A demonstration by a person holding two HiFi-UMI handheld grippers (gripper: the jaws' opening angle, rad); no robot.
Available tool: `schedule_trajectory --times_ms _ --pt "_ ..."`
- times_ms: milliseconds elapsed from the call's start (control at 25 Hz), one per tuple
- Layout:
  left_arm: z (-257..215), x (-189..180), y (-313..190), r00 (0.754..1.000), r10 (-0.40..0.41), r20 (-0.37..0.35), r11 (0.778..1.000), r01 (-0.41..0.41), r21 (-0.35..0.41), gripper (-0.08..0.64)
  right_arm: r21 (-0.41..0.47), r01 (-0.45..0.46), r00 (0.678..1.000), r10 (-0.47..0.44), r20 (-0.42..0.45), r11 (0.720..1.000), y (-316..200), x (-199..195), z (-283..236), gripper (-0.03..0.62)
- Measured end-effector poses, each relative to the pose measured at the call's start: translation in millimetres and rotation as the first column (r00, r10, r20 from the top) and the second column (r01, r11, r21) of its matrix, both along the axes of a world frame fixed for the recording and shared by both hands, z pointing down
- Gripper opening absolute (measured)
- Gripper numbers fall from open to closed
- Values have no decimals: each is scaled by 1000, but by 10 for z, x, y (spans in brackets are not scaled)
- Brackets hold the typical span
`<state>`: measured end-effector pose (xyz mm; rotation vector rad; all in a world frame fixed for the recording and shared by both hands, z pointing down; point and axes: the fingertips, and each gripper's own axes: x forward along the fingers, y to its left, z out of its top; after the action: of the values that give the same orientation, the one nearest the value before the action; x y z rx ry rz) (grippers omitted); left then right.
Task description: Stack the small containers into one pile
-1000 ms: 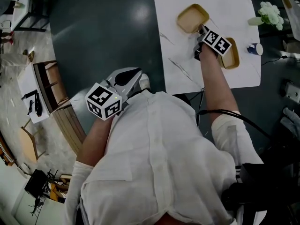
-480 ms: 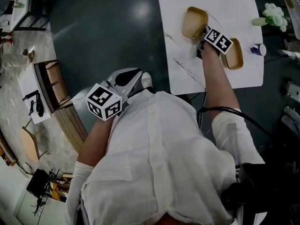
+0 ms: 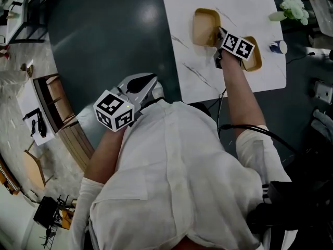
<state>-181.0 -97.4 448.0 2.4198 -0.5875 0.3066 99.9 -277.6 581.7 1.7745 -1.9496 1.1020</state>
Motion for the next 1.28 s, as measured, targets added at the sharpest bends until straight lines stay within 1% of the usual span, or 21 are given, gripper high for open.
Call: schedule_trajectory --times_ms 320,520,840,1000,1280 --pt "-93 383 81 999 35 -34 999 -34 21 8 30 111 993 -112 22 993 312 78 -362 15" --pt "-177 671 157 998 44 -48 998 -42 42 8 45 174 984 -176 29 984 507 248 -595 15" --pt "-279 1097 346 997 52 -55 997 -49 53 8 50 242 970 -243 11 969 810 705 -831 14" --pt "-322 1313 410 997 52 -53 997 -48 62 8 48 252 967 -253 26 967 919 995 -867 14" --pt "-389 1589 483 999 27 -39 997 -24 79 8 41 265 964 -266 0 963 980 1547 -877 14"
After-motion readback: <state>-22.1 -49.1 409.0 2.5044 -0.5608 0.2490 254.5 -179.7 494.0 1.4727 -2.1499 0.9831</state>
